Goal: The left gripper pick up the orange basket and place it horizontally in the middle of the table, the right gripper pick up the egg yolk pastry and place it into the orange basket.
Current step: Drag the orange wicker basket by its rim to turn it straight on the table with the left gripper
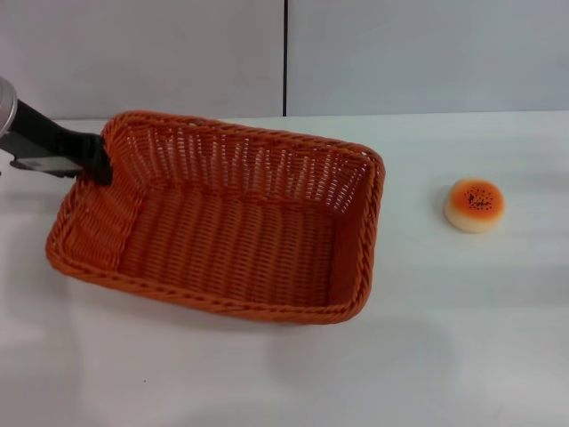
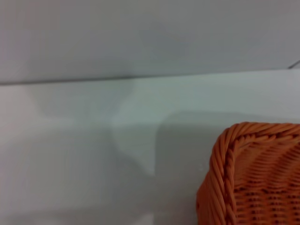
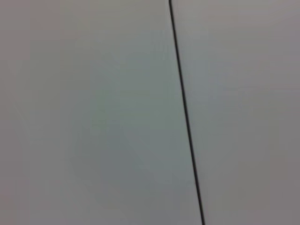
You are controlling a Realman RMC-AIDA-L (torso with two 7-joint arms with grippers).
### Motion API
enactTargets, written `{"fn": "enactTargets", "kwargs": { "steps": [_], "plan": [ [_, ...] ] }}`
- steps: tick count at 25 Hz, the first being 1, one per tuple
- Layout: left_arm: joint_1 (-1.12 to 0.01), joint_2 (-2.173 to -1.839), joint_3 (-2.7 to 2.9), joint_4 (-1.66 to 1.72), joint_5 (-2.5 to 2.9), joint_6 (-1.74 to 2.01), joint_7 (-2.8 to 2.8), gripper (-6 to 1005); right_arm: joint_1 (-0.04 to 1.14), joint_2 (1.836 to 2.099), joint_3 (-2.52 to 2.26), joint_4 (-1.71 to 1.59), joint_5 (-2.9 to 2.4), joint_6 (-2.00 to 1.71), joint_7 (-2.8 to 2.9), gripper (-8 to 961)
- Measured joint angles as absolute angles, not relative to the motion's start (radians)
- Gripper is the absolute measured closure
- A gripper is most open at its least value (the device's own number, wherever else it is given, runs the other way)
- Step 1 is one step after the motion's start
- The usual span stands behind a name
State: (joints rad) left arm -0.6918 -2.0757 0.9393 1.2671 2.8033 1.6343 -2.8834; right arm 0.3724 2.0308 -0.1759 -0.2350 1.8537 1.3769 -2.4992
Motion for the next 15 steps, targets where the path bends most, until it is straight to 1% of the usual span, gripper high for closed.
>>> {"fn": "enactTargets", "kwargs": {
  "steps": [5,15],
  "plan": [
    [-0.692,-2.079,0.939,1.267,2.793,1.685,-2.884,819,0.375,2.032,-0.17,-0.235,1.854,1.366,-2.499,408],
    [-0.664,-2.079,0.948,1.269,2.716,1.733,-2.884,828,0.38,2.054,-0.169,-0.239,1.854,1.363,-2.499,407]
  ]
}}
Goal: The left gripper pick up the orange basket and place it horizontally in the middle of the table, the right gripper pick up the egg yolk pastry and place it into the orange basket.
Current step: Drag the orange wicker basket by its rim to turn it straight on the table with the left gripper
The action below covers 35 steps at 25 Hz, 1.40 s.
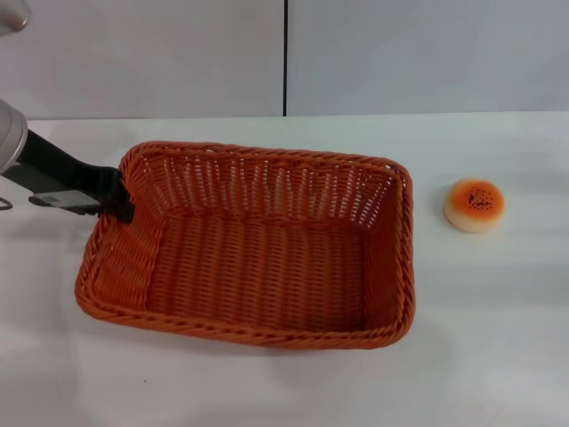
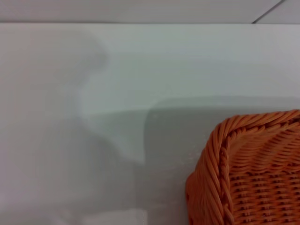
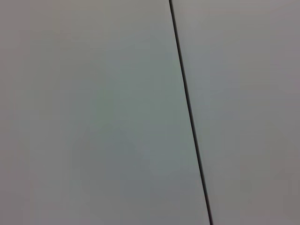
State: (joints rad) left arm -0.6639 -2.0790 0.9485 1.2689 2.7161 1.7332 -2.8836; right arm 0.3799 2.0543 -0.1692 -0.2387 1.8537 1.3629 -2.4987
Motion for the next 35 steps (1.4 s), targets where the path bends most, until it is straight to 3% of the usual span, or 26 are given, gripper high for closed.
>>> {"fn": "enactTargets", "kwargs": {
  "steps": [11,28,35],
  "plan": [
    [-0.577,-2.071,0.948,1.269,2.543,1.669,-2.881,825,0.388,2.062,-0.169,-0.237,1.853,1.354,-2.499,408],
    [-0.578,-2.059,0.915,1.168,2.513,1.658,-2.866,782,0.406,2.062,-0.177,-0.241,1.853,1.339,-2.503,407],
    [-0.579,-2.054,0.817,1.173,2.482,1.691,-2.829,522,0.407,2.062,-0.177,-0.241,1.853,1.339,-2.503,407]
  ]
}}
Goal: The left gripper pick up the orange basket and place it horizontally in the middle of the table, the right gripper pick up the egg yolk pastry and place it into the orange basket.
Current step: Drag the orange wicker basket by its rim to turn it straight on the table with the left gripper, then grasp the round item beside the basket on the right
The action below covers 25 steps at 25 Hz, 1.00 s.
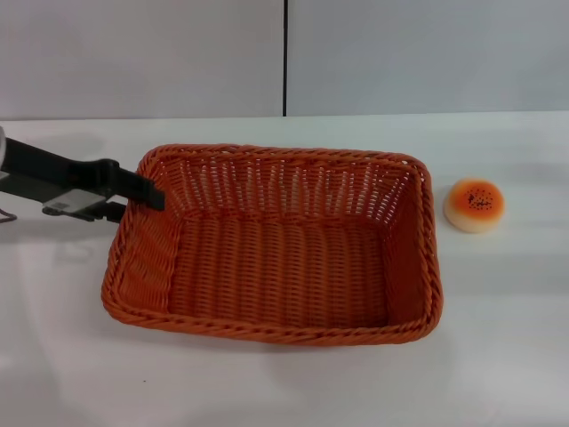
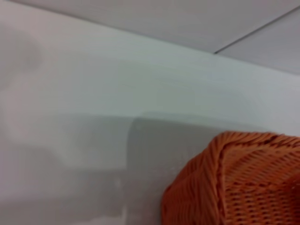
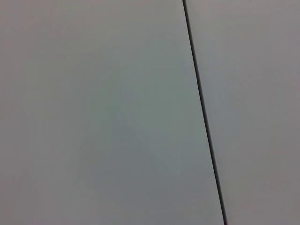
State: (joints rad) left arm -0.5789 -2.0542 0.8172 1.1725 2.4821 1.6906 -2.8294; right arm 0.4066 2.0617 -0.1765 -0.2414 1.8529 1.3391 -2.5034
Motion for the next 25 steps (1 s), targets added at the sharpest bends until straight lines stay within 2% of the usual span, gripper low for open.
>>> {"fn": "enactTargets", "kwargs": {
  "steps": [4,12,17,25],
  "plan": [
    [-0.579,-2.047,0.798,1.173,2.474,1.702,-2.824,360,0.406,2.062,-0.177,-0.243,1.853,1.342,-2.502,408],
    [-0.579,-2.025,0.663,1.182,2.452,1.738,-2.736,351,0.405,2.062,-0.179,-0.243,1.853,1.347,-2.5,407],
    [-0.534,-2.013,0.557,1.188,2.336,1.725,-2.562,353,0.406,2.062,-0.193,-0.244,1.845,1.349,-2.488,407],
    [-0.446,-2.026,0.551,1.156,2.164,1.619,-2.256,356,0.349,2.067,-0.305,-0.395,1.812,1.339,-2.22,407]
  ]
}}
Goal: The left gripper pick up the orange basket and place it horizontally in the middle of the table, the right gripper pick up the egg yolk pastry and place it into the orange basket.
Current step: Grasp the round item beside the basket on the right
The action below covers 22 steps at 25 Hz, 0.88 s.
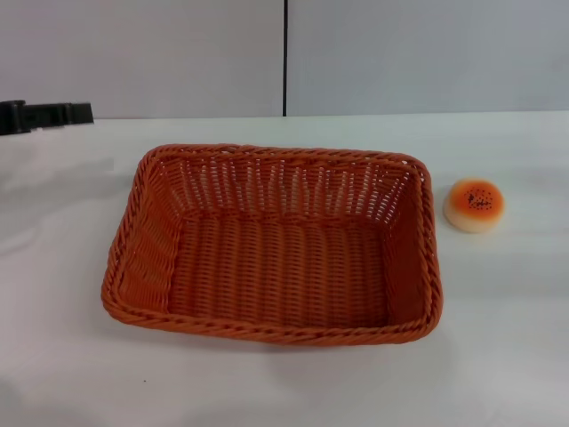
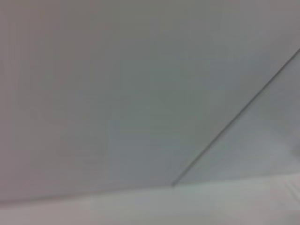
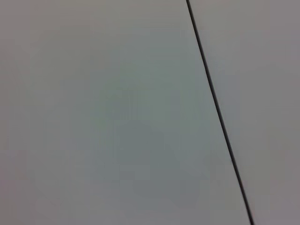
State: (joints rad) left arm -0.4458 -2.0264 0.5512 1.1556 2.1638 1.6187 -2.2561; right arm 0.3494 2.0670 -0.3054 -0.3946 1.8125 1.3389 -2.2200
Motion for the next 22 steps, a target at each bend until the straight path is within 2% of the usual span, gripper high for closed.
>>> {"fn": "enactTargets", "kwargs": {
  "steps": [6,7,11,15,22],
  "plan": [
    [-0.394,-2.032,0.535,1.112,2.034,1.569,-2.077,358,0.311,2.075,-0.312,-0.672,1.547,1.336,-1.769,411],
    [-0.356,-2.04,0.483,1.049,1.91,1.55,-1.895,358,0.31,2.075,-0.311,-0.718,1.492,1.34,-1.689,412],
    [-0.34,-2.042,0.432,0.971,1.86,1.528,-1.738,359,0.328,2.066,-0.316,-0.855,1.308,1.36,-1.441,416],
    [-0.337,-2.043,0.41,0.901,1.854,1.515,-1.6,359,0.387,2.037,-0.321,-0.952,1.097,1.426,-1.186,419],
    [-0.337,-2.041,0.382,0.783,1.822,1.476,-1.44,354,0.545,1.954,-0.315,-0.979,0.829,1.585,-0.856,420]
  ]
}}
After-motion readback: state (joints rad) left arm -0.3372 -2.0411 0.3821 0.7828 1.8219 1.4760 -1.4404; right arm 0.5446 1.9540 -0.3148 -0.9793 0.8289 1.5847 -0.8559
